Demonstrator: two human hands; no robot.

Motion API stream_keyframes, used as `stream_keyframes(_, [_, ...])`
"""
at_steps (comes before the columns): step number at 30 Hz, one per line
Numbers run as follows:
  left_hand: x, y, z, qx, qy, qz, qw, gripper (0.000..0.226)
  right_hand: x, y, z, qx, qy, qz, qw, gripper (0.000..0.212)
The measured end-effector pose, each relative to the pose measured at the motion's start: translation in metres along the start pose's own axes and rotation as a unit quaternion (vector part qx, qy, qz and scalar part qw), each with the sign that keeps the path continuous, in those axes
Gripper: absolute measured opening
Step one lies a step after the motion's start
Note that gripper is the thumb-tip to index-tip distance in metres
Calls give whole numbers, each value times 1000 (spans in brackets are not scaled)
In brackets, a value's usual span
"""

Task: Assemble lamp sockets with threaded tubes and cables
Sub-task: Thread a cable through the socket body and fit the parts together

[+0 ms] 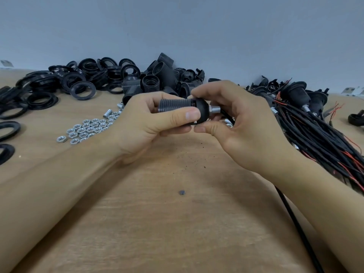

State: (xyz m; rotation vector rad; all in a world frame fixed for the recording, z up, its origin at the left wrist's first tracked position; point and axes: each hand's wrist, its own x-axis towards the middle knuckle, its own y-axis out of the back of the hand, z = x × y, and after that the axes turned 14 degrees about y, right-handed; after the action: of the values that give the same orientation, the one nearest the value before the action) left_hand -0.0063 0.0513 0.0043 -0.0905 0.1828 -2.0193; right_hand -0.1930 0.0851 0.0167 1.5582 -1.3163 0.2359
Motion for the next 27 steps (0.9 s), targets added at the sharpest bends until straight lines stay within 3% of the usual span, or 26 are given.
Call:
stream_keyframes(5, [-4, 6, 3, 84, -72, 40, 993, 34, 1, -2, -1, -38, 27, 22, 999, 44])
stream_keyframes(8, [-5, 4, 3, 151, -74, 63, 984, 44, 1, -1, 0, -65, 32, -2, 997, 41])
stream_keyframes(14, [-3, 5, 2, 138, -54, 46, 988, 45, 2, 0, -1, -104, 57, -51, 992, 34])
stream_keyframes(20, [-8, 0, -1, 256, -59, 40, 964, 57, 1, 3, 1, -124, 60, -74, 988, 33])
stream_keyframes(24, [-8, -3, 0, 206, -65, 47, 975, 46, 3, 0, -3, -104, 48, -49, 992, 36])
stream_keyframes(27, [-6, -7, 0, 148, -55, 131, 979, 49, 1, -6, -8, -111, 53, -33, 992, 38])
